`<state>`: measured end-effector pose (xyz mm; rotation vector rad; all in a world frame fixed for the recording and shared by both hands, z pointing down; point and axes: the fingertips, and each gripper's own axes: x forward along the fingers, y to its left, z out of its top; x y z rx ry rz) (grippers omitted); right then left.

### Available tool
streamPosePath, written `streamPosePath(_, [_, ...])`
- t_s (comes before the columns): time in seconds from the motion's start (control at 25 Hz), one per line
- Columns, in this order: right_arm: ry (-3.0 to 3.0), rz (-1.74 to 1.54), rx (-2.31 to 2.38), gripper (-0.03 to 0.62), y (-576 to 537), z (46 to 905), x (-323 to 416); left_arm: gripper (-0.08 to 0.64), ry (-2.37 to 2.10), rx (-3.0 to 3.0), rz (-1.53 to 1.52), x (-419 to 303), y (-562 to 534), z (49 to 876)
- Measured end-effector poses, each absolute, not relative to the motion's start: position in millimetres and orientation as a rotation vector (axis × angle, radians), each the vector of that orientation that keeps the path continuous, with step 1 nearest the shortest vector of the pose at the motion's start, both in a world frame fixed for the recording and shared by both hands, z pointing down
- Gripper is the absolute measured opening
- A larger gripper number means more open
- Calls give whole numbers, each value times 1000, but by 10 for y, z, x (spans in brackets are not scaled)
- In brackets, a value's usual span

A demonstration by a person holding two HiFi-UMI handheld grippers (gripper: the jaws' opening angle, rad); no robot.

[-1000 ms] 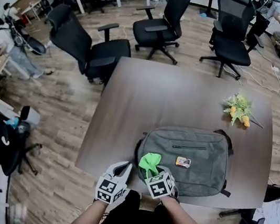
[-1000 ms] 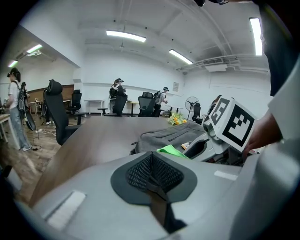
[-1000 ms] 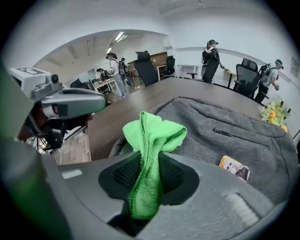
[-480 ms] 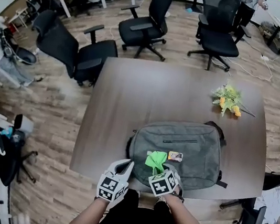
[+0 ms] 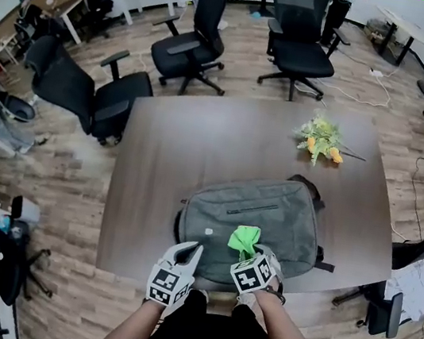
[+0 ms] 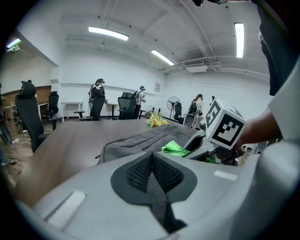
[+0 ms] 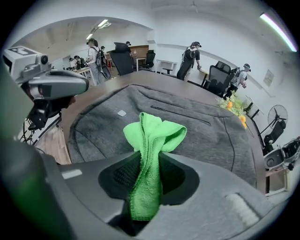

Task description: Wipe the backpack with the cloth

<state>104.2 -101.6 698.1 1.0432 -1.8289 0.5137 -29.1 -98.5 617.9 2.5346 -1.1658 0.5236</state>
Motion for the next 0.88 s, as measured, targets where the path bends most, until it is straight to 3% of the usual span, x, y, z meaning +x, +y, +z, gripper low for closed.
streamPosePath(0.88, [-1584, 462, 1310, 120, -1173, 6610, 2566, 18, -1126, 2589, 514, -74, -977, 6169])
